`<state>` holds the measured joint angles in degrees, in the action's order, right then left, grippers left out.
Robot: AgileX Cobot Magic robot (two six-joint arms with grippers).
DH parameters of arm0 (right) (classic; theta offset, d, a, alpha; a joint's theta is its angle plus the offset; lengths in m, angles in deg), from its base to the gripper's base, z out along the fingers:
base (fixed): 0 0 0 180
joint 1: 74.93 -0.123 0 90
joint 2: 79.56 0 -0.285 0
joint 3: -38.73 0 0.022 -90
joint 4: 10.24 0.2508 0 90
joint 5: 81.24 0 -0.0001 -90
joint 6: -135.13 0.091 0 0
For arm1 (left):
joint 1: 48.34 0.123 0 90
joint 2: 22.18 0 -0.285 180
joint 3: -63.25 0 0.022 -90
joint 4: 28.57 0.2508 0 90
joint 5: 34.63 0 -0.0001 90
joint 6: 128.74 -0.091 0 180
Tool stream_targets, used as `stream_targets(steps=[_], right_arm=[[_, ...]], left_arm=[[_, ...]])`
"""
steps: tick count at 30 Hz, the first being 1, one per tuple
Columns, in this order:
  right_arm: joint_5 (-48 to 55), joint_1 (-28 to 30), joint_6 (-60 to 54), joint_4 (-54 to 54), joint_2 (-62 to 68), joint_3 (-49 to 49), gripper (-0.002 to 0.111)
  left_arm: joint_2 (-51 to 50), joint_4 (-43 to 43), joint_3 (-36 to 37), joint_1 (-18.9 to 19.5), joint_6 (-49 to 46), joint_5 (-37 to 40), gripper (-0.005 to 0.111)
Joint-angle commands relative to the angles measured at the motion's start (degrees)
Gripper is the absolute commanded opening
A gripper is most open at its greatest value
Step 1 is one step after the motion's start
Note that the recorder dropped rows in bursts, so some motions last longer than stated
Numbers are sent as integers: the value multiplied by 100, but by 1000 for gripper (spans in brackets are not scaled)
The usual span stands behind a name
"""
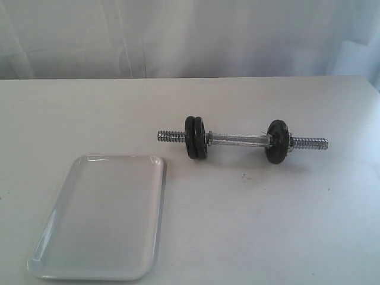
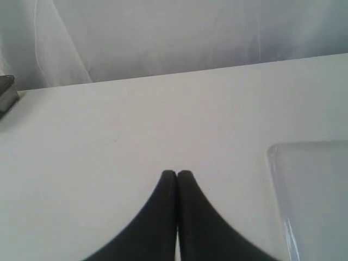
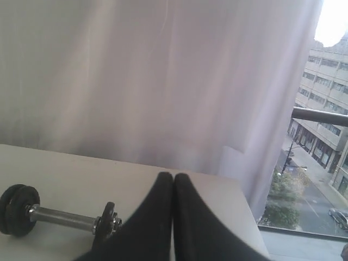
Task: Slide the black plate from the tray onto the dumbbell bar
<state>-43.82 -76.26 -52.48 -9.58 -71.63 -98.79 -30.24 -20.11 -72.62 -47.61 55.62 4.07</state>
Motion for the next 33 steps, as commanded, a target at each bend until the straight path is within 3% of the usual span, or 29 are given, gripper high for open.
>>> stream_targets(steps=[1, 15, 17, 20, 24, 33], right_arm=[[-1285, -31, 9, -66, -14, 998, 0], [-3214, -31, -8, -66, -14, 3289, 0], [-3228, -31, -8, -66, -14, 3473, 0], [-2451, -31, -8, -66, -14, 3473, 0], [-2475, -31, 15, -66, -14, 3473, 0], [-2509, -31, -11, -66, -14, 3473, 0]], left_arm=[[28, -73, 1080, -28, 62, -1933, 0], [28, -49, 3308, -28, -23, -3687, 0], [28, -49, 3308, -28, -11, -3326, 0], [28, -83, 3308, -28, -10, -3161, 0], [28, -718, 3308, -28, 103, -2801, 0], [28, -719, 3308, -28, 103, -2754, 0]])
